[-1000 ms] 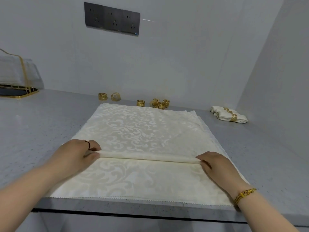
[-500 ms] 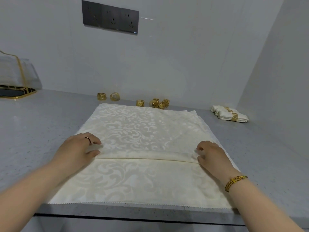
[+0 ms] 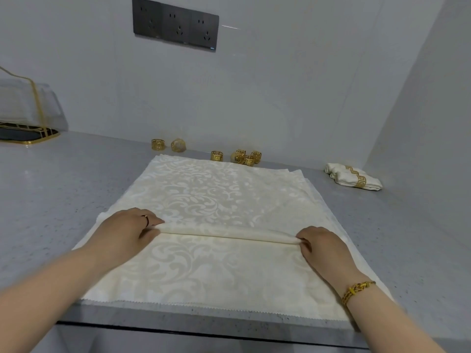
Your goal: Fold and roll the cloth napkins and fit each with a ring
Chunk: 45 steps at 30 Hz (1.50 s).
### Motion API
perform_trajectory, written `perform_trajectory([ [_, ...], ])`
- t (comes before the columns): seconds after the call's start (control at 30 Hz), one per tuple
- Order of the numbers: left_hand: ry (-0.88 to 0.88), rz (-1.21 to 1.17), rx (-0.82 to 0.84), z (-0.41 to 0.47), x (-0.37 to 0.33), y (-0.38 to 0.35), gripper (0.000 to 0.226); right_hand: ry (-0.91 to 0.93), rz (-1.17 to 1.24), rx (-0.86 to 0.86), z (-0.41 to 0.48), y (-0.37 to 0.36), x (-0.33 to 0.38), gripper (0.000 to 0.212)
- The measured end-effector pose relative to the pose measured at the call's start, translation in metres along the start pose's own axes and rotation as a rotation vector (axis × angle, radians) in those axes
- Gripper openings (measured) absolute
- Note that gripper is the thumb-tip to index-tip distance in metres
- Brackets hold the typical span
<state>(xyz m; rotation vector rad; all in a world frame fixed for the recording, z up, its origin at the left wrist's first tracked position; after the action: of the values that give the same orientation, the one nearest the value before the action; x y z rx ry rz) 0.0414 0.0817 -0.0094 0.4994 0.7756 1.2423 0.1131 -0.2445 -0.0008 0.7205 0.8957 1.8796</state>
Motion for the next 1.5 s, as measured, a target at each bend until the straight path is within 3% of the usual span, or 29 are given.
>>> perform_trajectory([
  [0.13, -0.064, 0.031, 0.020, 0.004, 0.002, -0.004, 0.019, 0.038, 0.011, -0.058, 0.002, 0.000, 0.001, 0.011],
  [0.3, -0.168, 0.061, -0.041, 0.004, -0.003, 0.016, 0.012, 0.191, -0.034, -0.102, -0.004, 0.022, 0.007, 0.028],
  [0.4, -0.301, 0.090, -0.121, -0.005, -0.020, 0.036, 0.009, 0.292, -0.010, -0.105, -0.019, 0.034, 0.011, 0.020],
  [0.5, -0.238, 0.093, -0.034, -0.020, -0.015, 0.037, 0.037, 0.319, 0.015, -0.059, -0.035, 0.035, 0.009, 0.016],
  [0.57, -0.122, 0.023, 0.044, -0.028, -0.008, 0.031, 0.043, 0.219, 0.062, 0.018, -0.038, 0.034, 0.007, 0.019],
  [0.67, 0.116, -0.175, 0.107, -0.028, 0.001, 0.027, 0.012, 0.018, 0.122, 0.139, -0.028, 0.027, -0.004, 0.024],
  [0.77, 0.240, -0.316, 0.128, -0.024, 0.005, 0.018, 0.027, -0.119, 0.197, 0.218, -0.017, 0.019, -0.012, 0.026],
  [0.93, 0.167, -0.092, 0.090, -0.013, 0.003, 0.014, 0.030, -0.132, 0.123, 0.191, -0.010, 0.011, -0.009, 0.025],
  [1.0, 0.017, -0.052, -0.034, -0.008, -0.005, 0.020, 0.019, -0.045, 0.108, 0.127, -0.008, 0.010, -0.004, 0.021],
  [1.07, -0.113, -0.016, -0.039, -0.009, -0.014, 0.022, 0.010, 0.020, 0.083, 0.101, -0.008, 0.010, -0.001, 0.021],
  [1.13, -0.173, 0.016, -0.006, -0.014, -0.017, 0.022, 0.017, 0.071, 0.040, 0.125, -0.011, 0.011, 0.000, 0.022],
  [1.3, -0.018, -0.086, 0.043, -0.017, -0.006, 0.019, 0.028, 0.099, 0.076, 0.200, -0.017, 0.012, -0.003, 0.027],
  [1.5, 0.222, -0.155, 0.048, 0.001, 0.007, 0.006, 0.026, -0.114, 0.148, 0.132, -0.002, 0.010, -0.012, 0.024],
])
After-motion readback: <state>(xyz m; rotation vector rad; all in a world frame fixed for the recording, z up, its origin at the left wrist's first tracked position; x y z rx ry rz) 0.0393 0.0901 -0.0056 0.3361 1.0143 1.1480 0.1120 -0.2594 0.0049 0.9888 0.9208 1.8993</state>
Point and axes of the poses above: each hand's wrist, its own z-axis towards the middle knuckle, its own y-axis out of the back of the hand, x = y × z, the point moved 7 cm from there along z, towards the middle knuckle, and after that the axes turned 14 degrees about -x, right-handed, at the moved point
